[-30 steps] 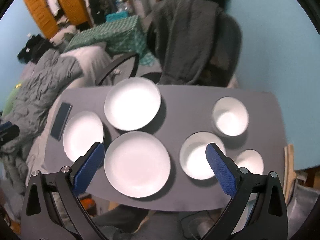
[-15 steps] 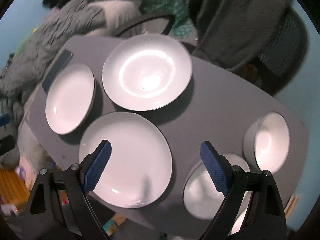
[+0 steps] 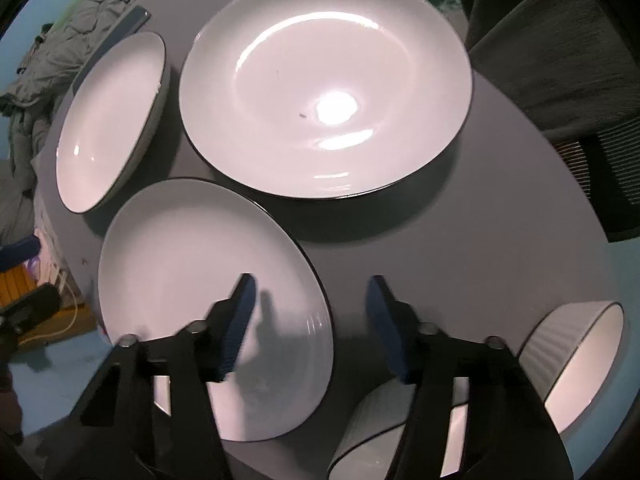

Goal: Organize plates and bowls

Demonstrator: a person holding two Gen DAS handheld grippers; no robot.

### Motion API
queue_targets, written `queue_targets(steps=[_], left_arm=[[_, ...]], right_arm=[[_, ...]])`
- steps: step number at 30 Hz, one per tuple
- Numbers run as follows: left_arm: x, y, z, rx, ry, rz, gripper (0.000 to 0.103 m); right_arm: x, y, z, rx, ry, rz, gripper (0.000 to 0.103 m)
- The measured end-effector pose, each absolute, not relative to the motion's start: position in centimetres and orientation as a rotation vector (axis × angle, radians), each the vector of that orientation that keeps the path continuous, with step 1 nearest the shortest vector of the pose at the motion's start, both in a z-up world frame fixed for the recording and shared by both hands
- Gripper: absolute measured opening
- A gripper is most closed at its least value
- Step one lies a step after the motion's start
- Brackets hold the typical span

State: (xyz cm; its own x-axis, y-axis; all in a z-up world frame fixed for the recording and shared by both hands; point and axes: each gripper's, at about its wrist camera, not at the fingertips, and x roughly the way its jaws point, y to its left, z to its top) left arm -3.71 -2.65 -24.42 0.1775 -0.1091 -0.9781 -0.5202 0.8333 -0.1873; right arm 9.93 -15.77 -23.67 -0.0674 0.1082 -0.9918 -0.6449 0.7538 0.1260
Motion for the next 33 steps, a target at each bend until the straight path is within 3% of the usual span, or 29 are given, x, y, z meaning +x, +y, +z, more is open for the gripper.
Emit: queue_targets(steps=[2,4,6,9,14,21,33], left_arm=[[-3.9,-2.7,-25.4,-0.570,1.405,0.326,0.076],[-4.1,-2.8,-26.1,-0.587,1.426,0.330,0.063],[-4.3,-2.8,-26.8,-0.604,1.439,0.330,0.060],[-4.5,-2.7,-27.9,-0.616,1.466,0.322,0.046],[-4.1,-3.0,-29.2,-0.647,1.482,0.264,0.042],[-3.8,-2.6,-29.1,-0.580,1.502,0.180,0.026],[-3.0,-1.6,-28.5,-0.407,1.535,0.053,0.027]], right_arm=[[9.9,-15.9,-23.9,-0.442,1.545,0.671,0.041],[9.6,-15.9,-24.2,-0.443,1.570,0.691,0.034],[9.5,-16.0,-24.3,-0.455,1.575,0.690,0.033],[9.5,-16.4,-24.0,-0.434,1.587,0.680,0.033],[9.4,-17.0,-23.7,-0.384,1.621,0.638,0.032],[7.4,-19.2,-23.0,-0.272,1.644,0.612,0.024],[4.9,-22.1,-23.4,-0.006,1.646,0.479,0.019]])
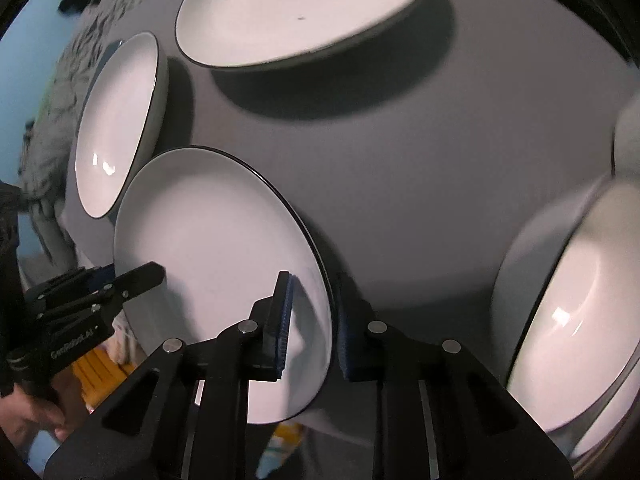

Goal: Organize plates and bowls

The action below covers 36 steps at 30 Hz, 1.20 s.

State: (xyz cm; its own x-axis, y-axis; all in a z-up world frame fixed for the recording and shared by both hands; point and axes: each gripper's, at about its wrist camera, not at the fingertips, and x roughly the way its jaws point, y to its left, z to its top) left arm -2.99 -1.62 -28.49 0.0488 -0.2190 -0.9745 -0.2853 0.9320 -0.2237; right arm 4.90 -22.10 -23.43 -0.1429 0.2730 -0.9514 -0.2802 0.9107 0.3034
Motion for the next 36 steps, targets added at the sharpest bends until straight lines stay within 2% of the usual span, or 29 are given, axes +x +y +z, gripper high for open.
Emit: queue_targets(steps=[12,19,26,36], left_arm=[[-2.0,-3.8,-28.7,-0.243,1.551,-0.107,0.029],[-3.0,-4.7,-28.1,-0.201,1.547,-0.144,0.030],[-2.4,-5.1,-28.2,-0.200,1.597,-0.150,0.029],[-1.0,-4.0,-26.3,-0.207,1.615,-0.133,0.028]], right_arm=[[1.2,-26.5,-24.4,0.287,1.552,0.343,0.016],[0.8,-25.7,-24.2,0.295,1.476,0.293,0.020],[0.5,-22.1,-25.1,0.339,1.487,0.261,0.017],[-0.1,-22.8,-23.9,0.357,1.535,0.247,0.015]])
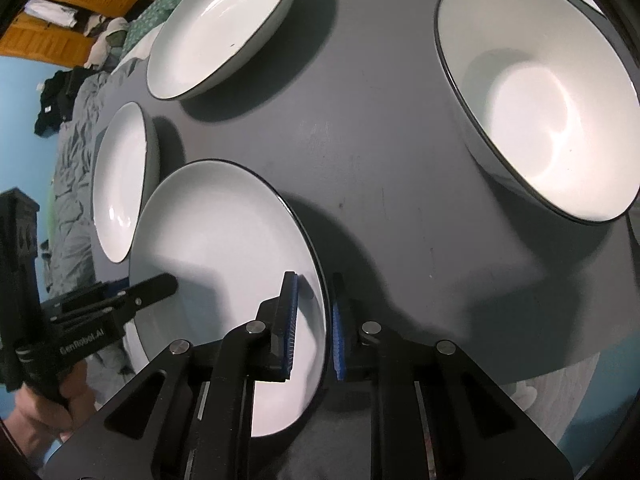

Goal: Organize plates and bowls

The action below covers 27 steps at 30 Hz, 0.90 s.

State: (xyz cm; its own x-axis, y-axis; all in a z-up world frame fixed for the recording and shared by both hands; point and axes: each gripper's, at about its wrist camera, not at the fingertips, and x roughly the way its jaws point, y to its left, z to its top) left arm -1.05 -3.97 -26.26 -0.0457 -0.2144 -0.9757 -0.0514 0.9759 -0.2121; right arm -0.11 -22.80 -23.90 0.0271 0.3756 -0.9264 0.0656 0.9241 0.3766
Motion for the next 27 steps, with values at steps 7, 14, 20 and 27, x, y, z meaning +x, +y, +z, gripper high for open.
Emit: queue_targets(steps=[7,14,20,27], left_arm=[[1.6,-2.9,-23.9,-0.232,1.585,-0.107,0.028],[5.1,-2.3,-22.0,-0.235,1.535,-0.092,0.028],[9.4,-0.5,-21.8,-0.229,1.496,-0.084,0.029],[14.1,-0.2,-22.8,-0.220,1.484,-0.051,0.029]], right_arm=[[1.6,-22.9,-22.3,0.368,1.521,0.257,0.014],[5.2,-23.4,-21.0,0.368,1.479,0.280,0.013],[8.4,-23.6,-20.3,0.352,1.451,0.294,0.013],[12.8,-22.5,-21.1,0.324,1.456,0.307,0.013]])
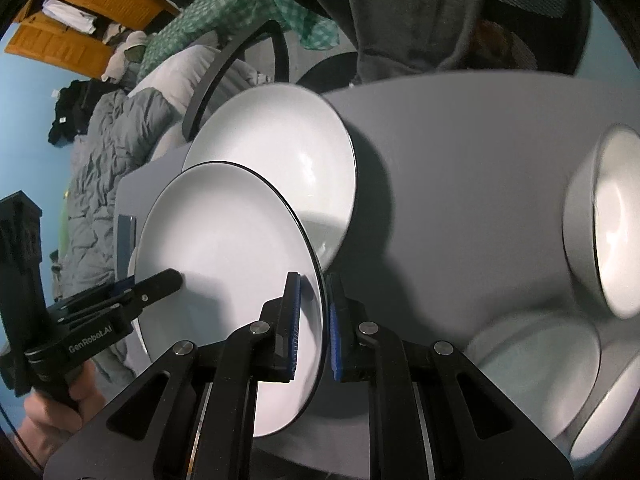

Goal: Organize plates and bowls

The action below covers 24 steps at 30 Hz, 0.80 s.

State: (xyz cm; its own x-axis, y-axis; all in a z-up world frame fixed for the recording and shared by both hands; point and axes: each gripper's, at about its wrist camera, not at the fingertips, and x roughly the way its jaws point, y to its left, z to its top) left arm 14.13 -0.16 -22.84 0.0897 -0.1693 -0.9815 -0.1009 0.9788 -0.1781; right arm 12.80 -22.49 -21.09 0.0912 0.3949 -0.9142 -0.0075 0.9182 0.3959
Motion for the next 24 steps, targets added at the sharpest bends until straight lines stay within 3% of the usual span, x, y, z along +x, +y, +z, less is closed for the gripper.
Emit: queue_targets(steps=[8,24], left_arm=[[18.3,0.8,-24.1,-0.215,1.489,-0.007,0.030],[19.1,-1.5,-25.0,-0.154,1.512,-0.027,0.027]], right_arm=[[15.7,-21.5,-22.3,0.314,1.479,0.323,0.013],[18.0,-21.9,-23.1,0.291,1.509,0.273,0.014]])
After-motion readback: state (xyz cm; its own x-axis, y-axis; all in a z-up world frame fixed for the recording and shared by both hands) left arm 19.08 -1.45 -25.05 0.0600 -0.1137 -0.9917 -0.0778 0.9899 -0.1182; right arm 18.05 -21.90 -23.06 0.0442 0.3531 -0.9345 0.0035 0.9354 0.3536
